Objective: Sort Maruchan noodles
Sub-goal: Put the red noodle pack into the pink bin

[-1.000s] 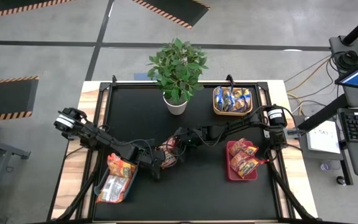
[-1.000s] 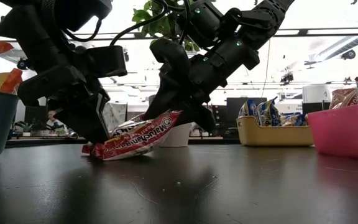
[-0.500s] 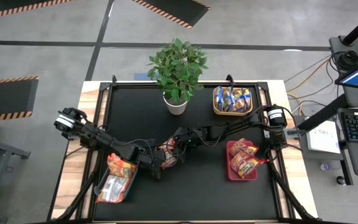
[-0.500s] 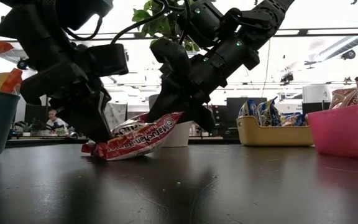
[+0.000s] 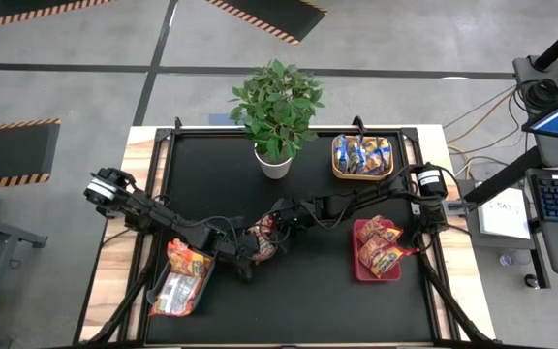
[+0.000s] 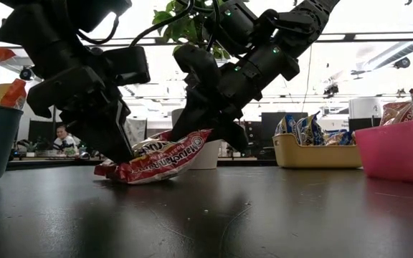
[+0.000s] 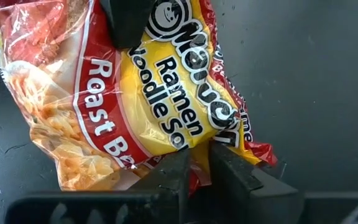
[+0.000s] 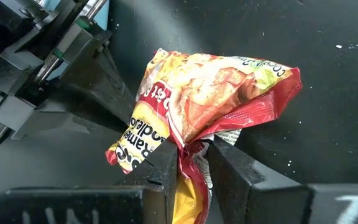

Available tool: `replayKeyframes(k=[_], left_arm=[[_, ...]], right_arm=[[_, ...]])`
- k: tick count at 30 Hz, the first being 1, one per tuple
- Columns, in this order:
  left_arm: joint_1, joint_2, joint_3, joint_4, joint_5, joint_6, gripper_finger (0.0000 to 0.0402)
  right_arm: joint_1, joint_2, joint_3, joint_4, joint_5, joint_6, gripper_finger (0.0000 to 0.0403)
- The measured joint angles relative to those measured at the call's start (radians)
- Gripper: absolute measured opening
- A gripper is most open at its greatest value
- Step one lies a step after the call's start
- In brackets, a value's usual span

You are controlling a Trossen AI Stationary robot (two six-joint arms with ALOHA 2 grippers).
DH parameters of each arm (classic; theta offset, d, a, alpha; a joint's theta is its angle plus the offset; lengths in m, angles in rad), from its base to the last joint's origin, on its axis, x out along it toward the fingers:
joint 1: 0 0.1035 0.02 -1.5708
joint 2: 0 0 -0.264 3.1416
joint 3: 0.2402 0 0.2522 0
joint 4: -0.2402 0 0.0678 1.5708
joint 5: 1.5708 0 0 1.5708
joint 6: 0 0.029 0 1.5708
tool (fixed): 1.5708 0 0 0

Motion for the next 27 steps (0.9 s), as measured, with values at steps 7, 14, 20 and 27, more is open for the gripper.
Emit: replayKeyframes(k=[7,14,20,27], left_arm=[[-0.003,-0.003,0.019,-0.004,0.005,0.043,0.0076],[-0.035,-0.062,0.069,-0.037,0.006,0.167,0.0079],[-0.049,-0.177,0.059,-0.05,-0.048,0.197,0.0079],[-0.072,-0.286,0.055,-0.046,-0.071,0.196,0.0079]], right_arm=[[0.0,-0.001,0.0,-0.005,0.001,-0.009,0.0075],[0.002,-0.036,0.0,-0.067,-0.003,-0.075,0.0072],[0.01,-0.085,0.0,-0.115,-0.003,-0.12,0.0072],[0.024,-0.118,0.0,-0.131,-0.003,-0.14,0.007]])
